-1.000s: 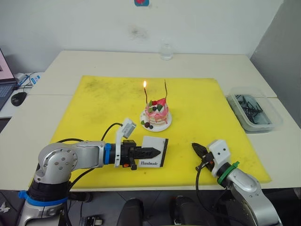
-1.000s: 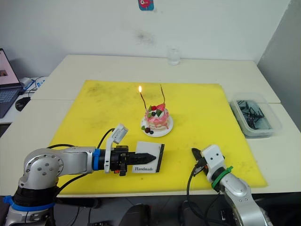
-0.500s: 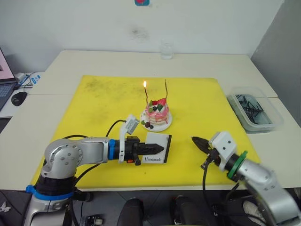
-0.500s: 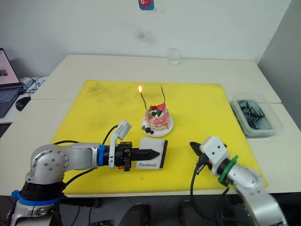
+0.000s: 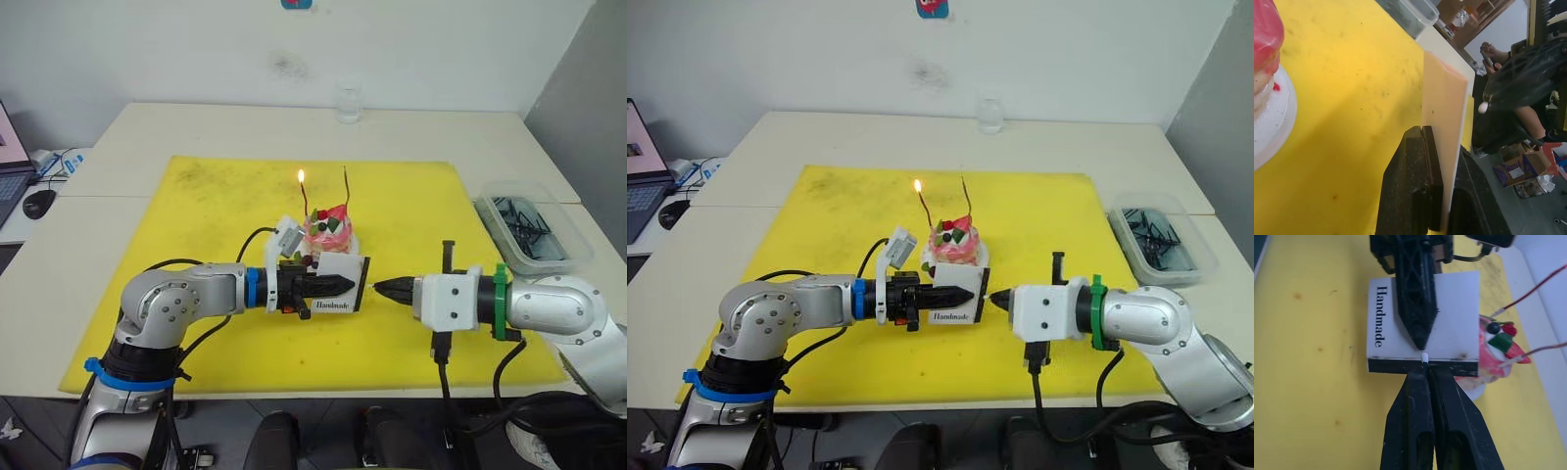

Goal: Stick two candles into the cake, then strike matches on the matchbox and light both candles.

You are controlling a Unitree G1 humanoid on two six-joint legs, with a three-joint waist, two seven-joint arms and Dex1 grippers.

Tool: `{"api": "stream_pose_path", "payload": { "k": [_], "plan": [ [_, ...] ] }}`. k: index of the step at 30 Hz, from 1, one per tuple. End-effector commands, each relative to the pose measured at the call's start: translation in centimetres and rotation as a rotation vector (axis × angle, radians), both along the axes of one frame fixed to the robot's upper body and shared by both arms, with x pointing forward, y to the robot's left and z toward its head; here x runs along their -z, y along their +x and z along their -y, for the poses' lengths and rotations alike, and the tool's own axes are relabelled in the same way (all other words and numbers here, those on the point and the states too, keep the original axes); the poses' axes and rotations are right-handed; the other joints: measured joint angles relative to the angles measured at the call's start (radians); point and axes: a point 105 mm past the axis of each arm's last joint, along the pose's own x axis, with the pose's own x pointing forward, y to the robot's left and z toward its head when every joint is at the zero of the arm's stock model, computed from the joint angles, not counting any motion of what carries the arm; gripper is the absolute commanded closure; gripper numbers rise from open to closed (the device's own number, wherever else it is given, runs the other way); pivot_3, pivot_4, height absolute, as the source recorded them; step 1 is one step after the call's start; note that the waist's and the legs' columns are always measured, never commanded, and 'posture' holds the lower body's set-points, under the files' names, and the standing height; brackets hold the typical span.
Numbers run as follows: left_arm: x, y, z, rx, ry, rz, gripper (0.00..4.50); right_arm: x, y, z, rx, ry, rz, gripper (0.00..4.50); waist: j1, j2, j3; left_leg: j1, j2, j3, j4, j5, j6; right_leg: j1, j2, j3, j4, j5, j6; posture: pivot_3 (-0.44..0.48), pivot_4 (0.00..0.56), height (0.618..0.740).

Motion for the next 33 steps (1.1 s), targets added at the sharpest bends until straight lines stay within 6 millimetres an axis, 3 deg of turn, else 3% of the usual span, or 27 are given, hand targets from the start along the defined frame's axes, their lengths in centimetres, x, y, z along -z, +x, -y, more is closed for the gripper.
{"api": "stream_pose_path", "payload": {
  "k": [1,8,18,27,31,32,33],
  "plan": [
    [-1.0,-0.1,0.1,0.014,-0.026,0.040,4.50,-0.2,0.3,-0.4,-0.031,-0.038,0.055,4.47,0.000,0.000,0.000,0.000,0.000,0.000,0.000,0.000,0.000,0.000,0.000,0.000,0.000,0.001,0.001,0.000,0.150,0.740],
    [-1.1,-0.3,0.0,0.007,-0.030,0.040,4.50,0.2,1.6,-0.6,-0.034,-0.070,0.087,4.47,0.000,0.000,0.000,0.000,0.000,0.000,0.001,0.000,0.000,0.000,-0.001,0.000,0.000,0.001,0.001,0.000,0.150,0.740],
    [-1.3,-0.4,0.1,-0.001,-0.043,0.049,4.50,0.6,1.9,-1.0,-0.057,-0.082,0.093,4.47,0.000,0.000,0.000,0.000,0.000,0.000,0.001,0.000,0.000,0.000,-0.001,0.001,0.000,0.001,0.001,0.000,0.150,0.740],
    [-1.7,-0.8,1.3,0.031,-0.086,0.043,4.50,1.6,2.6,-1.5,-0.083,-0.118,0.087,4.47,0.000,0.000,0.000,0.000,0.000,0.000,0.001,0.000,0.000,0.000,-0.001,0.000,0.001,0.001,0.001,0.000,0.150,0.740],
    [-3.3,-0.5,1.9,0.038,-0.123,0.087,4.50,3.1,2.2,-2.1,-0.124,-0.145,0.065,4.47,0.000,0.000,0.000,0.000,0.000,0.000,0.001,0.000,0.000,0.000,-0.001,0.000,0.001,0.001,0.001,0.000,0.150,0.740],
    [-4.3,-0.2,1.9,0.033,-0.135,0.119,4.50,3.6,1.9,-2.3,-0.144,-0.152,0.055,4.47,0.000,0.000,0.000,0.000,0.000,0.000,0.001,0.000,0.000,0.000,0.000,0.000,0.001,0.001,0.001,0.000,0.150,0.740],
    [-6.6,0.7,1.3,0.014,-0.140,0.207,4.50,4.0,1.0,-2.6,-0.184,-0.161,0.038,4.47,0.001,0.000,0.000,0.000,0.000,0.000,0.001,0.000,0.000,0.000,0.000,0.000,0.001,0.001,0.001,0.000,0.150,0.740]
  ]
}}
